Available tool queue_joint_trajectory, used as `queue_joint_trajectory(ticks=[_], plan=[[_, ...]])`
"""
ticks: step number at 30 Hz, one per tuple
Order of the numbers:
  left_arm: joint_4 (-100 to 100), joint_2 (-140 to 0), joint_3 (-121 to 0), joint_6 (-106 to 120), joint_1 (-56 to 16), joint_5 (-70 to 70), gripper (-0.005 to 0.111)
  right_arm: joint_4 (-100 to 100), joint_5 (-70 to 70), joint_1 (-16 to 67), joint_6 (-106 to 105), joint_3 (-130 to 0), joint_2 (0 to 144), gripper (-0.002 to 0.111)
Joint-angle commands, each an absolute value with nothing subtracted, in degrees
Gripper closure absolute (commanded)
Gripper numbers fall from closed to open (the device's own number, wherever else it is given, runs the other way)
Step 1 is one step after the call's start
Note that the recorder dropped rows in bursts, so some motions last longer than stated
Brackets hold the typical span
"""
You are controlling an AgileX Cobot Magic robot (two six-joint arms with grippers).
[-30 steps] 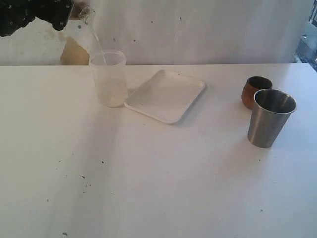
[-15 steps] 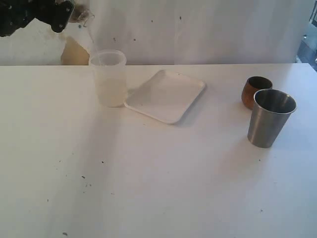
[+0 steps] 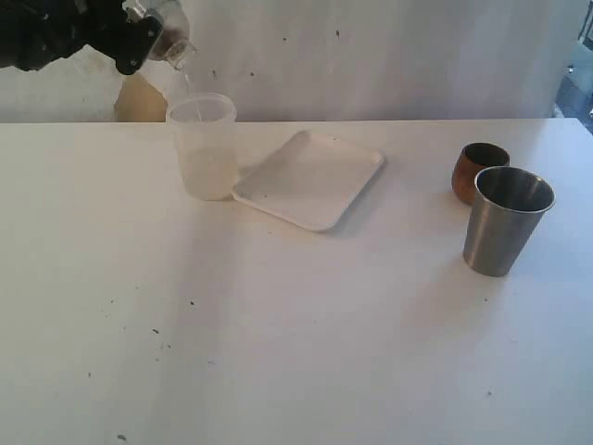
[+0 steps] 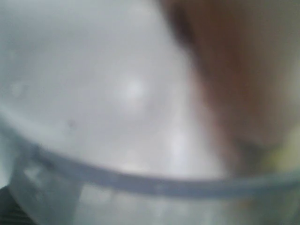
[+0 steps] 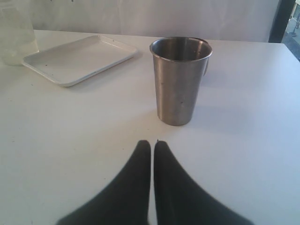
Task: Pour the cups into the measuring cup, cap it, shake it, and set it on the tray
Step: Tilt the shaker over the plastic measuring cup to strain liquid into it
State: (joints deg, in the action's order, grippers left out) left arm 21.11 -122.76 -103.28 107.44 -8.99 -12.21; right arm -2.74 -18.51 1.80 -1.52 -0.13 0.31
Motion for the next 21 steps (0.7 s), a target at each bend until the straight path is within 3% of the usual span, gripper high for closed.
queue_joint_trajectory(ticks=[1,21], plan=[[23.04,-122.28,-103.94,108.41,-9.56,-14.1,0.107,-2.84,-18.01,1.63,-1.32,0.0,0.0,0.106],[26.15,-123.49,-103.94,108.41,-10.14,-9.59,0.107,-2.84,-18.01,1.63,-1.32,0.0,0.0,0.106]])
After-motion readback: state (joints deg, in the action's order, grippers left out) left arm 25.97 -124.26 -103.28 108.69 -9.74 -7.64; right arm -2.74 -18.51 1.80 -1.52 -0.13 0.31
